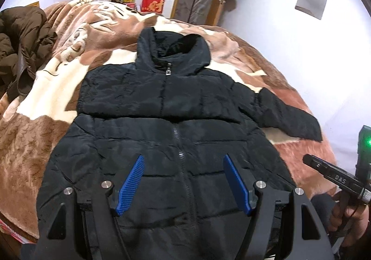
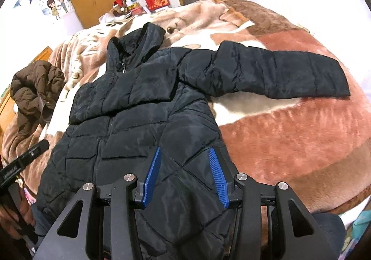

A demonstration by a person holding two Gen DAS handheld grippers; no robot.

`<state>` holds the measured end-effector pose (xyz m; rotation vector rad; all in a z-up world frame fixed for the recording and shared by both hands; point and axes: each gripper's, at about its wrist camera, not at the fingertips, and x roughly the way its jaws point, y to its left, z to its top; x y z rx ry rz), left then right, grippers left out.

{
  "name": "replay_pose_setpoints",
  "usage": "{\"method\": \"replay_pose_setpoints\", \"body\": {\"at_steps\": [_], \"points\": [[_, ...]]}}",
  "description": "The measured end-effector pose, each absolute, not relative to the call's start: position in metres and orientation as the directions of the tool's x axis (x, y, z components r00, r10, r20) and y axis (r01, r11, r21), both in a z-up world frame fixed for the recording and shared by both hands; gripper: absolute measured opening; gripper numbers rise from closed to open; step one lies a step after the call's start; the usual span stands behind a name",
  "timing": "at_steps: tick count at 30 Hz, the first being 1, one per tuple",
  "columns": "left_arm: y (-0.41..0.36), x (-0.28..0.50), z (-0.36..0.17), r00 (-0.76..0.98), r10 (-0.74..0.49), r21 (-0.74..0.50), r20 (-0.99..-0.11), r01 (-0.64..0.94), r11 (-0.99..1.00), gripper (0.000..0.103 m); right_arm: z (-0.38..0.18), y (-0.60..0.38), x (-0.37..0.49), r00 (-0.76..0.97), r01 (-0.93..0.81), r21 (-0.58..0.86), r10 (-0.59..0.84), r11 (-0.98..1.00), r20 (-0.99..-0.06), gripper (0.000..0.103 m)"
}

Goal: Fold large clothes
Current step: 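Grasp the other sleeve cuff with the right gripper, then fold the held sleeve across the jacket body toward the zipper with the right gripper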

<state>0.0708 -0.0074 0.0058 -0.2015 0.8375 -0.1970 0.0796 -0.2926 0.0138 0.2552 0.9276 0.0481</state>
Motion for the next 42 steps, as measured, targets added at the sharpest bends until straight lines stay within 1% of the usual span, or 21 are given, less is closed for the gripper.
{"method": "replay_pose_setpoints", "body": {"at_steps": [6, 12, 13, 15, 22, 27, 34, 40, 42], "points": [[-0.017, 0.072, 0.018, 0.671, -0.247, -0.24, -0.699, 0.105, 0.965, 0.072, 0.018, -0.313, 0.079, 0.622, 0.111, 0.249, 0.129, 0.962, -0.773, 0.045], [-0.013, 0.09, 0.022, 0.684, -0.213, -0.209, -0.698, 0.09, 0.974, 0.072, 0.015, -0.341, 0.088, 0.631, 0.179, 0.261, 0.093, 0.949, -0.77, 0.045], [-0.012, 0.094, 0.022, 0.688, -0.205, -0.2, -0.696, 0.088, 0.976, 0.072, 0.014, -0.346, 0.09, 0.63, 0.19, 0.264, 0.089, 0.946, -0.772, 0.046], [-0.011, 0.102, 0.023, 0.694, -0.19, -0.183, -0.694, 0.085, 0.979, 0.072, 0.009, -0.36, 0.095, 0.626, 0.222, 0.275, 0.079, 0.935, -0.775, 0.052], [-0.014, 0.136, 0.021, 0.707, -0.151, -0.133, -0.691, 0.081, 0.988, 0.072, -0.015, -0.415, 0.122, 0.608, 0.346, 0.32, 0.049, 0.882, -0.792, 0.053], [-0.026, 0.161, 0.01, 0.697, -0.132, -0.095, -0.705, 0.092, 0.991, 0.072, -0.04, -0.461, 0.141, 0.589, 0.45, 0.351, 0.023, 0.822, -0.808, 0.053], [-0.043, 0.199, -0.016, 0.664, -0.109, -0.064, -0.74, 0.091, 0.994, 0.072, -0.078, -0.521, 0.161, 0.577, 0.562, 0.423, 0.029, 0.711, -0.816, 0.054], [-0.047, 0.227, -0.043, 0.632, -0.09, -0.052, -0.77, 0.079, 0.996, 0.072, -0.091, -0.546, 0.174, 0.614, 0.581, 0.486, 0.041, 0.652, -0.788, 0.055], [-0.047, 0.235, -0.053, 0.619, -0.083, -0.049, -0.781, 0.073, 0.996, 0.072, -0.091, -0.553, 0.178, 0.636, 0.58, 0.509, 0.037, 0.636, -0.771, 0.057]]}}
